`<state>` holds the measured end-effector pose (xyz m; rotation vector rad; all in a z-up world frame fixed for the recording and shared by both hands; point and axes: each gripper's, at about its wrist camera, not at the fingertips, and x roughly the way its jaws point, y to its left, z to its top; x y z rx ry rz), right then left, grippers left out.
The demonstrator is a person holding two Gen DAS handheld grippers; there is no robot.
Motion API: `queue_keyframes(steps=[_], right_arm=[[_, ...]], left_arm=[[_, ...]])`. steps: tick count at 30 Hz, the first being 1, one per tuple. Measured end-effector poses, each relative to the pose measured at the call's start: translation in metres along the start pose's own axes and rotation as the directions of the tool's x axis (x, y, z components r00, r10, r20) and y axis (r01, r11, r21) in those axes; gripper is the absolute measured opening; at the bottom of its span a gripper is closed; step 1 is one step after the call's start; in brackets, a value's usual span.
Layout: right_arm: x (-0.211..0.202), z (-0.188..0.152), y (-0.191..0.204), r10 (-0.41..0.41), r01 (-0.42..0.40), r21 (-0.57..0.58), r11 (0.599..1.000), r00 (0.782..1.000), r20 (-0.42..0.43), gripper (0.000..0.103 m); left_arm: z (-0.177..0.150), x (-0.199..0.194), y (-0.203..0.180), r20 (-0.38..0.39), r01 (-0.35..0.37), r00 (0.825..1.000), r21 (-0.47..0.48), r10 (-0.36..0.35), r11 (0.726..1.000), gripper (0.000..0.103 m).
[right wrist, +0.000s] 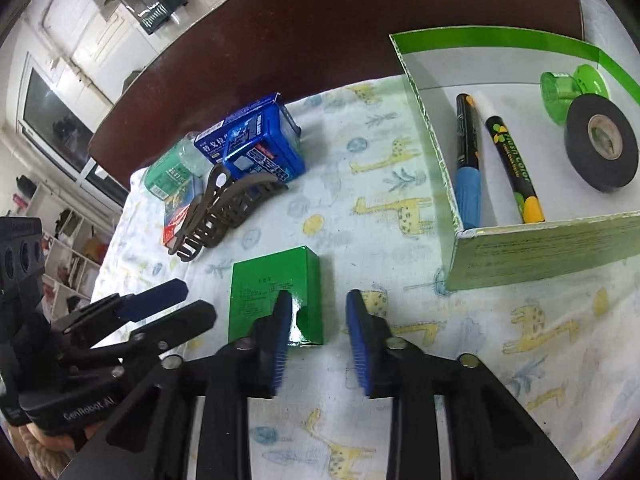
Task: Organize rigid objects
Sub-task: 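Lower the right gripper around the small green carton and close, then carry the green carton with the right gripper into the box and open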
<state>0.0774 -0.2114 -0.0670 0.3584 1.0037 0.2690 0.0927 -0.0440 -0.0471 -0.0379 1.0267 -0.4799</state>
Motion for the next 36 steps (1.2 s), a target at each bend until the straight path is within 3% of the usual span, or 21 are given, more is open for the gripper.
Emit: queue_keyframes(steps=[4,5,9,18,25,30,36], right_arm=[[0.006,-0.002,0.000,0.031,-0.031,0.002,1.000,0.999,-0.013,0.028],[0.008,-0.001,-0.001,0.042,-0.042,0.005,0.999,0.999,-0.015,0.028],[0.013,0.001,-0.002,0.075,-0.074,0.011,0.997,0.997,-0.027,0.028],[0.005,0.000,0.007,0.114,-0.114,-0.007,0.994,0.994,0.001,0.026],[-0.040,0.014,0.013,0.119,-0.116,-0.030,0.993,0.984,0.130,0.026],[-0.082,0.028,-0.004,0.101,-0.097,-0.028,0.995,0.963,0.250,0.026],[-0.116,0.033,-0.045,0.052,-0.064,0.024,0.998,0.938,0.343,0.026]], left_arm=[[0.004,0.013,-0.004,-0.040,0.034,0.999,-0.011,-0.034,0.999,0.045],[0.005,0.017,-0.004,-0.052,0.044,0.998,-0.014,-0.045,0.999,0.035],[0.007,0.026,-0.005,-0.076,0.120,0.989,-0.046,-0.123,0.992,0.026],[0.009,0.006,-0.018,-0.014,0.070,0.997,0.037,-0.069,0.997,0.022],[0.034,-0.028,-0.046,0.095,0.065,0.992,0.132,-0.078,0.989,0.022],[0.057,-0.041,-0.085,0.161,0.069,0.981,0.231,-0.108,0.970,0.022],[0.079,-0.030,-0.136,0.165,0.091,0.974,0.336,-0.154,0.937,0.022]])
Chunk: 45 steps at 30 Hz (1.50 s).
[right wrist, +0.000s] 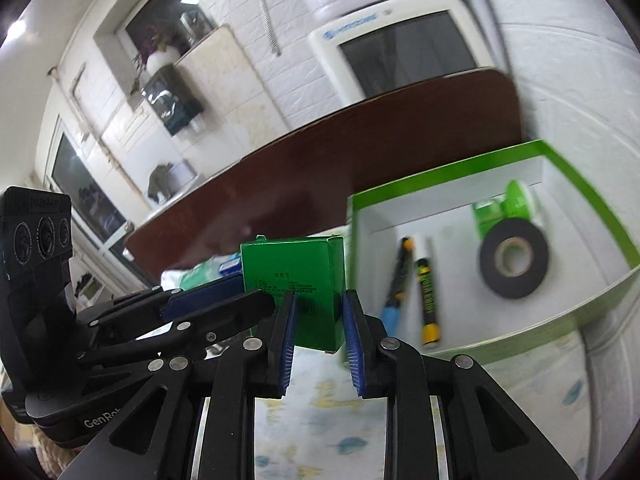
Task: Organize rigid objects
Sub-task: 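Carry the green carton with the right gripper into the box and open, then withdraw the right gripper from the box back over the table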
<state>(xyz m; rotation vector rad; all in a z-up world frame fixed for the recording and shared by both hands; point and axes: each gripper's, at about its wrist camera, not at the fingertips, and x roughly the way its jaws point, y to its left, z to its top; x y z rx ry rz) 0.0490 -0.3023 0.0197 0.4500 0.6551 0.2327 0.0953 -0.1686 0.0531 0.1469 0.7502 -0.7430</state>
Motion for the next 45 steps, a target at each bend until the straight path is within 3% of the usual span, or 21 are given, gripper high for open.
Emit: queue_keyframes(steps=[7,14,20,27,32,34,36,38,39,42,45], right_arm=[[-0.006,0.007,-0.053,-0.046,0.044,0.084,0.995,0.999,0.023,0.026],[-0.002,0.007,-0.096,-0.076,0.075,0.141,0.987,0.997,-0.004,0.026],[0.008,0.003,-0.110,-0.105,0.108,0.148,0.983,0.994,-0.031,0.025],[0.009,0.001,-0.110,-0.079,0.083,0.154,0.985,0.996,-0.030,0.025],[0.008,0.002,-0.096,-0.067,0.069,0.133,0.989,0.998,-0.021,0.025],[0.008,0.003,-0.087,-0.056,0.058,0.121,0.991,0.998,-0.018,0.025],[0.009,0.004,-0.073,-0.044,0.046,0.096,0.994,0.999,-0.017,0.025],[0.011,0.004,-0.056,-0.033,0.034,0.057,0.998,0.999,-0.021,0.025],[0.013,0.004,-0.047,-0.026,0.027,0.034,0.999,0.999,-0.025,0.029],[0.024,-0.001,-0.012,-0.009,0.006,-0.060,0.998,0.999,-0.044,0.064],[0.040,-0.010,0.028,0.021,-0.030,-0.176,0.984,0.998,-0.056,0.068]], left_arm=[[0.023,0.042,-0.034,-0.045,0.039,0.998,0.065,-0.036,0.997,0.022],[0.029,0.083,-0.044,-0.119,0.078,0.990,0.051,-0.072,0.996,0.021],[0.028,0.104,-0.050,-0.163,0.069,0.985,0.053,-0.059,0.996,0.017],[0.020,0.095,-0.047,-0.156,0.045,0.987,0.070,-0.034,0.997,0.021],[0.011,0.071,-0.024,-0.129,-0.015,0.991,0.047,0.021,0.999,0.025],[0.007,0.059,-0.007,-0.115,-0.056,0.992,0.011,0.057,0.998,0.033],[-0.001,0.042,0.014,-0.091,-0.114,0.990,-0.026,0.111,0.993,0.051],[-0.013,0.023,0.036,-0.065,-0.179,0.982,-0.064,0.175,0.982,0.061],[-0.021,0.013,0.047,-0.055,-0.216,0.976,-0.082,0.212,0.973,0.063],[-0.048,-0.013,0.083,-0.052,-0.340,0.941,-0.130,0.336,0.931,0.065],[-0.075,-0.030,0.117,-0.087,-0.414,0.910,-0.187,0.405,0.891,0.072]])
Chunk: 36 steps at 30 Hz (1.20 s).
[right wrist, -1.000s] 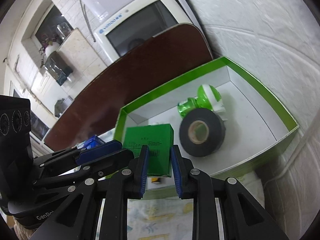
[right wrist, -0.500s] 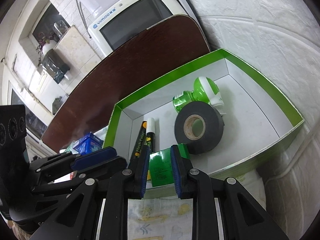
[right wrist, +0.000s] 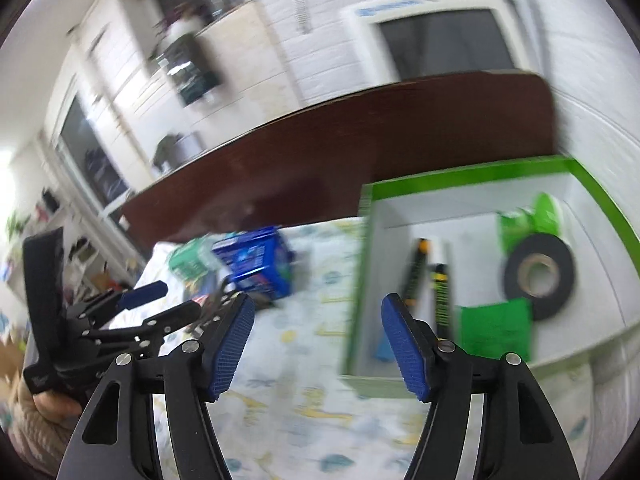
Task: Organize rigid objects
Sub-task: 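Withdraw the right gripper from the box back over the table, then close the right gripper on the dark brown claw hair clip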
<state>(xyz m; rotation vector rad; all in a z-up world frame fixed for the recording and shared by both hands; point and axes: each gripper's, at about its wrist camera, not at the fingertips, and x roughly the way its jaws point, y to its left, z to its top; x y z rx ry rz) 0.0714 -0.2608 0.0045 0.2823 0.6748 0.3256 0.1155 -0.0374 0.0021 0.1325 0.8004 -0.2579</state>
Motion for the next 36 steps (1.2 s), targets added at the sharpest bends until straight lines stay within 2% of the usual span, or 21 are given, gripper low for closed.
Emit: queue_keyframes(steps=[3,6,11,13,15,22,27,29,36], right_arm=[[0.028,-0.003,0.039,0.001,-0.006,-0.108,0.994,0.999,-0.045,0.068],[0.055,-0.009,0.066,-0.003,-0.010,-0.182,0.983,0.997,-0.072,0.068],[0.087,-0.019,0.084,-0.020,-0.002,-0.229,0.973,0.996,-0.091,0.068],[0.096,-0.020,0.087,-0.038,0.012,-0.251,0.968,0.994,-0.098,0.068],[0.103,-0.020,0.087,-0.056,0.026,-0.262,0.965,0.992,-0.109,0.068],[0.131,-0.016,0.086,-0.079,0.036,-0.269,0.962,0.986,-0.150,0.068],[0.143,-0.016,0.082,-0.070,0.022,-0.263,0.965,0.982,-0.174,0.068],[0.146,-0.014,0.083,-0.056,0.008,-0.261,0.965,0.982,-0.179,0.068],[0.151,-0.012,0.084,-0.009,-0.051,-0.269,0.962,0.976,-0.216,0.068]], left_arm=[[-0.016,0.005,0.030,-0.040,-0.018,0.999,-0.065,0.015,0.998,0.072],[-0.029,0.009,0.044,-0.057,0.017,0.998,-0.101,-0.023,0.995,0.072],[-0.038,0.021,0.051,-0.070,0.083,0.993,-0.130,-0.092,0.988,0.070],[-0.040,0.028,0.052,-0.074,0.112,0.990,-0.140,-0.123,0.984,0.067],[-0.041,0.035,0.051,-0.084,0.143,0.984,-0.147,-0.157,0.979,0.058],[-0.040,0.055,0.055,-0.099,0.197,0.971,-0.176,-0.216,0.965,0.051],[-0.037,0.067,0.057,-0.111,0.203,0.968,-0.193,-0.227,0.960,0.030],[-0.037,0.068,0.060,-0.112,0.211,0.965,-0.202,-0.236,0.957,0.026],[-0.034,0.071,0.067,-0.116,0.242,0.955,-0.232,-0.274,0.942,0.025]])
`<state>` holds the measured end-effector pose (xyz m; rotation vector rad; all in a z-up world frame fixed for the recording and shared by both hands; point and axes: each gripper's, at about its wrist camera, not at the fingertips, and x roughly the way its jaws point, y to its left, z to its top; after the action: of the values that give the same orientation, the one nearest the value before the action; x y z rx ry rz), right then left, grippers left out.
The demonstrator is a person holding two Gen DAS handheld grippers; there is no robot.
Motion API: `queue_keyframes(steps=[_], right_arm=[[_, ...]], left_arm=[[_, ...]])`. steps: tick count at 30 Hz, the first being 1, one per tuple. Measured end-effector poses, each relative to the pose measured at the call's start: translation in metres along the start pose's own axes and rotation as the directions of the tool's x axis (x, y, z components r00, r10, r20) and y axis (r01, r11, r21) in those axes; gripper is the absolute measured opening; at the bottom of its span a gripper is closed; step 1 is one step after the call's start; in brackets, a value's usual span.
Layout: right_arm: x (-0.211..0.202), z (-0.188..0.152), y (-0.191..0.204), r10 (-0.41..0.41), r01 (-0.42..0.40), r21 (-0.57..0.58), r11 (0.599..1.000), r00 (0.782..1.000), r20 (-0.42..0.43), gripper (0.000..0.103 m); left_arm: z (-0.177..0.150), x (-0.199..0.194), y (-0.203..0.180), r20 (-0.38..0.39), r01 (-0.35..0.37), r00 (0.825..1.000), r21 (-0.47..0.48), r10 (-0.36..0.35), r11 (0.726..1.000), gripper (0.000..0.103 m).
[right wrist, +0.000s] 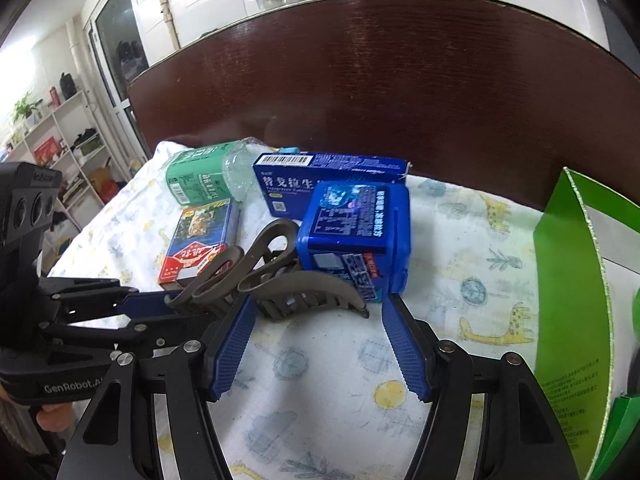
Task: Organize rigid objects
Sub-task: 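Close the right gripper on the dark brown claw hair clip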
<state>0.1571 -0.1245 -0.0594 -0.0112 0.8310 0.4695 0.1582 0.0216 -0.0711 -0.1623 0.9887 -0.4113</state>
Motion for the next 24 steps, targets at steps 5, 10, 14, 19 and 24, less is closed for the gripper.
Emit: queue_keyframes(steps=[5,10,14,19,24], right_arm=[[0.002,-0.002,0.003,0.019,-0.019,-0.007,1.000,1.000,0.002,0.068],[-0.002,-0.001,0.004,0.006,-0.005,-0.035,0.999,1.000,0.019,0.052],[-0.001,-0.002,0.000,-0.003,0.003,-0.054,0.999,1.000,-0.008,0.039],[0.000,-0.004,-0.002,0.004,-0.004,-0.049,0.999,1.000,-0.004,0.039],[0.004,0.000,0.007,-0.030,0.029,-0.125,0.992,1.000,-0.008,0.037]], left_arm=[[-0.001,-0.005,0.009,-0.001,0.006,1.000,-0.012,-0.006,1.000,0.025],[-0.002,-0.011,0.014,-0.001,-0.022,1.000,-0.016,0.022,1.000,0.025],[-0.004,-0.014,0.019,0.001,-0.036,0.999,-0.027,0.036,0.999,0.026],[-0.006,-0.016,0.022,-0.002,-0.034,0.999,-0.031,0.034,0.999,0.026],[-0.005,-0.015,0.021,-0.009,-0.027,1.000,-0.037,0.027,0.999,0.026]])
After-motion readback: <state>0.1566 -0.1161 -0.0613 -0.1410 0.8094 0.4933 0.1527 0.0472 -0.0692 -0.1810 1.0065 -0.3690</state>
